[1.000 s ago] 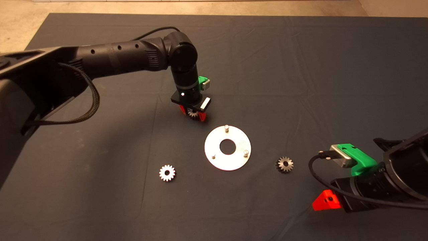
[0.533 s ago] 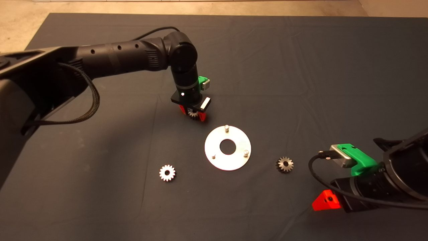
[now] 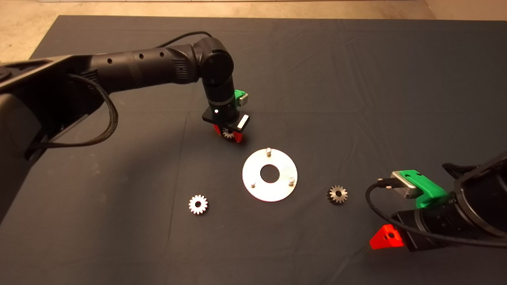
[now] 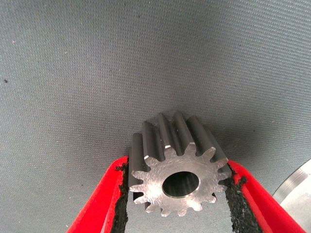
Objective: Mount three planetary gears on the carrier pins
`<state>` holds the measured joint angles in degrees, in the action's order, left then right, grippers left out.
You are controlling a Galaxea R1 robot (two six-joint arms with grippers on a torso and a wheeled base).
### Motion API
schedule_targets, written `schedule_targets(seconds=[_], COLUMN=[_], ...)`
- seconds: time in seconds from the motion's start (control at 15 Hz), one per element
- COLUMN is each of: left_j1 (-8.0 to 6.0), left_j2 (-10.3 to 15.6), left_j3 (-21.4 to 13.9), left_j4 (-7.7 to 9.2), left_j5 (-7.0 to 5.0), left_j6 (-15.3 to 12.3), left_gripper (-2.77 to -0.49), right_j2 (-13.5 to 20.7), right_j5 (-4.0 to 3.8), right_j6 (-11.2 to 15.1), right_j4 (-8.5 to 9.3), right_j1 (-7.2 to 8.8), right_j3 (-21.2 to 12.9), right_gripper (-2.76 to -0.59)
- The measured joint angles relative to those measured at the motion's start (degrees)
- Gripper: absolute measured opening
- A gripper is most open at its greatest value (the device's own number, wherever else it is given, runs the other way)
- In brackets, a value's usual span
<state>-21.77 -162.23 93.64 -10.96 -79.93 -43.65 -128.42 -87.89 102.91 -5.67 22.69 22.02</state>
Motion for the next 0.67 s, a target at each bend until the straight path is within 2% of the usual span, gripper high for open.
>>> schedule_targets(seconds=[0.07, 0.13, 0.67], left_j1=[0.02, 0.02, -0.16], left_j2=[0.0, 0.0, 0.0], left_j3=[0.0, 0.0, 0.0], left_j4=[0.0, 0.0, 0.0], left_j5=[0.0, -0.02, -0.09], left_j6=[-0.02, -0.01, -0.02], left_gripper=[-2.05, -2.16, -2.22], right_j2=[0.0, 0.0, 0.0], right_j5=[0.02, 0.0, 0.02], right_j6=[0.0, 0.0, 0.0], right_j4=[0.0, 0.0, 0.0], right_j1=[0.0, 0.0, -0.01], right_j3=[0.0, 0.0, 0.0], right_gripper=[-0.61, -0.61, -0.61])
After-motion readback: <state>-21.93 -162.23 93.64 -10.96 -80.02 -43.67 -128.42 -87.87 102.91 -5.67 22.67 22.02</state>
